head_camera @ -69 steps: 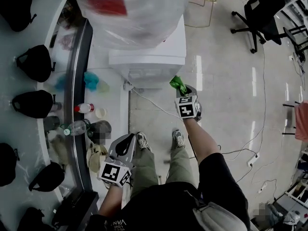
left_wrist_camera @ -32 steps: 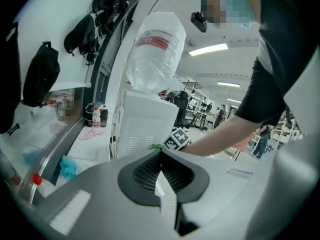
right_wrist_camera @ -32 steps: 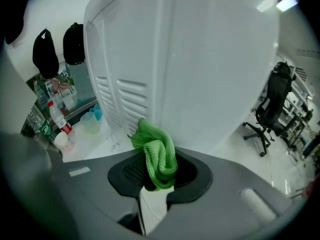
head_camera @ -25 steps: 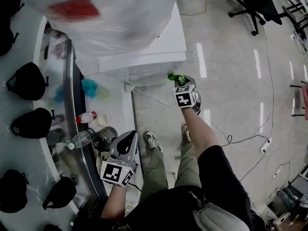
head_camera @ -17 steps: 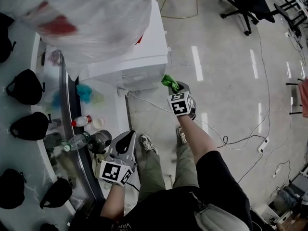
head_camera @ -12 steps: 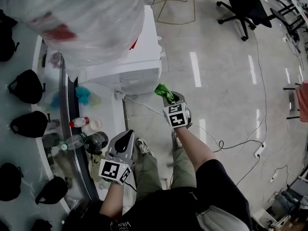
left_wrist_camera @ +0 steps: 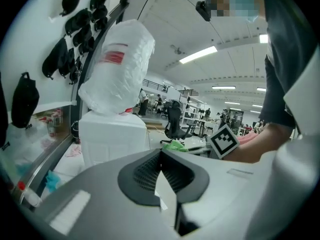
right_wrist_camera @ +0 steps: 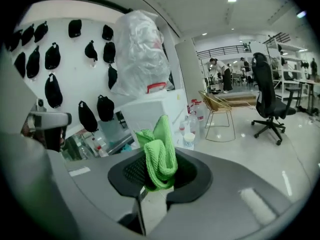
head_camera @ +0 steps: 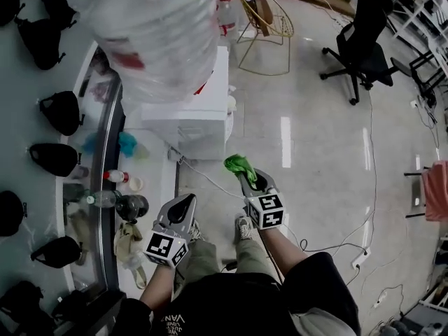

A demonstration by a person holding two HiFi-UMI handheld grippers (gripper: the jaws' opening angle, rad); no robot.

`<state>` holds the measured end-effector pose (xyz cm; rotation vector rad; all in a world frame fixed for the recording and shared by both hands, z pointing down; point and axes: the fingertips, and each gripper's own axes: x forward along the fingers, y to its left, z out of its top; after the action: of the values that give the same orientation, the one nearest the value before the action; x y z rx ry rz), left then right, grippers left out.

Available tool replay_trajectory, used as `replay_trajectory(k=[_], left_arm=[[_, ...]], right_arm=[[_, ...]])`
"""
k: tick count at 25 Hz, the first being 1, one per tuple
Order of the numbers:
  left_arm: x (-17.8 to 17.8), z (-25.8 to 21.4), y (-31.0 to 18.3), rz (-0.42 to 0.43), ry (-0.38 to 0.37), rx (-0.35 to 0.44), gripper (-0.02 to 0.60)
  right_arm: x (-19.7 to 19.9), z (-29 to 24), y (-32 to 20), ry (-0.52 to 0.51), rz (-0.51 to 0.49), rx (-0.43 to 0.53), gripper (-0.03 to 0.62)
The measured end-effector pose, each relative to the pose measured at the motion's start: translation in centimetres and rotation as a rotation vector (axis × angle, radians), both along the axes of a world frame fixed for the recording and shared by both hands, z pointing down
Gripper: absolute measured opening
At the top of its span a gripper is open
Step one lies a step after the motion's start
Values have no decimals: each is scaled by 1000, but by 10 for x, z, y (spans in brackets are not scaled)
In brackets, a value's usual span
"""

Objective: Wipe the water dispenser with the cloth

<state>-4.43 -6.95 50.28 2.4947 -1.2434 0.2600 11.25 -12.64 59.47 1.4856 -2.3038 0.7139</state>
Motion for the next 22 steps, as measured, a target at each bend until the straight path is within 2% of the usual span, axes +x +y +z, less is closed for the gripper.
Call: replay_trajectory(k=[11,22], left_arm=[[9,-52,24,-121,-15,89,2],[5,-84,35,-219,-9,167,2]], right_arm=[[14,-103,35,-117,-112,138,92],[13,-163,51,-114,-242,231,92]])
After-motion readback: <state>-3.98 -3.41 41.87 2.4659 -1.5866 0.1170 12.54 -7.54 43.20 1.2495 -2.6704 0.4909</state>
